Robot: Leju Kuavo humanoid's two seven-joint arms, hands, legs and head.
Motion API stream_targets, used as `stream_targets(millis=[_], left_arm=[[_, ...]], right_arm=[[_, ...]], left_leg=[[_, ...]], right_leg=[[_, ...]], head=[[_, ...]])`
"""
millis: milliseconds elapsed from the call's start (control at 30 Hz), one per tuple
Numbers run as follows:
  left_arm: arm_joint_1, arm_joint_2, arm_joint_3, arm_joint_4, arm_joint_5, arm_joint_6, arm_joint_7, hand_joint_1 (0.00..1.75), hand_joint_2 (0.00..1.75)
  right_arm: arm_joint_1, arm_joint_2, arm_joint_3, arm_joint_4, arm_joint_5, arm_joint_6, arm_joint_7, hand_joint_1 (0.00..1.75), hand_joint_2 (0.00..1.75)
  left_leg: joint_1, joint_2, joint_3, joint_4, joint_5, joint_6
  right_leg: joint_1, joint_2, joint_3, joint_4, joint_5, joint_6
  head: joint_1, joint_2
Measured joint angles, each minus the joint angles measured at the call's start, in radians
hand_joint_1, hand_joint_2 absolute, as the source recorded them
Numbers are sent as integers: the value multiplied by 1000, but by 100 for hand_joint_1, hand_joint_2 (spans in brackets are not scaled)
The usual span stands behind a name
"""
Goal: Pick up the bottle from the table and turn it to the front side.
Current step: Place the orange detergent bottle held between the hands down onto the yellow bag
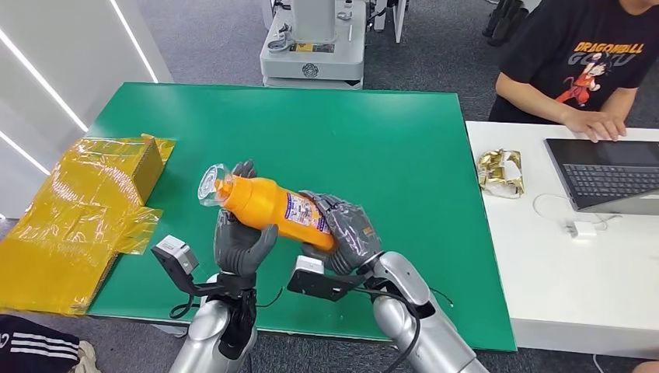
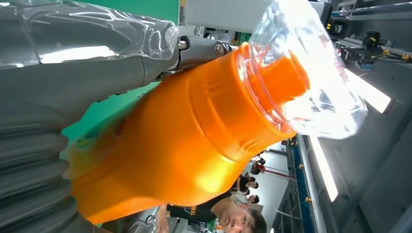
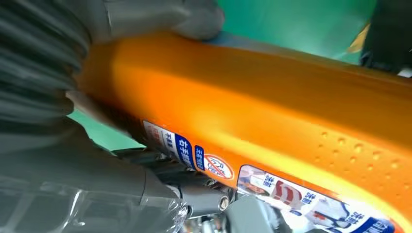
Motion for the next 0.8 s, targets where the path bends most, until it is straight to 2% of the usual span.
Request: stream_targets(millis=[300,733,767,800], left_arm=[[0,1,3,0,9,-2,-1,0,175],[6,2,15,0,54,24,-18,0,175],[6,2,15,0,55,25,-18,5,175],[6,2,15,0,56,26,-18,26,175]], right_arm=[[-6,0,13,0,-35,63,-37,175,175],[-38,-14,73,41,-56,135,-29,175,175],[-40,-15,76,44,-57,135,-28,175,175],[-43,-16,78,47,-57,135,-28,175,175]], left_leg=[[0,0,0,0,0,0],[0,0,0,0,0,0],[0,0,0,0,0,0],[0,0,0,0,0,0]], right_leg=[[0,0,0,0,0,0],[0,0,0,0,0,0],[0,0,0,0,0,0],[0,0,0,0,0,0]], head=[[0,0],[0,0],[0,0],[0,0]])
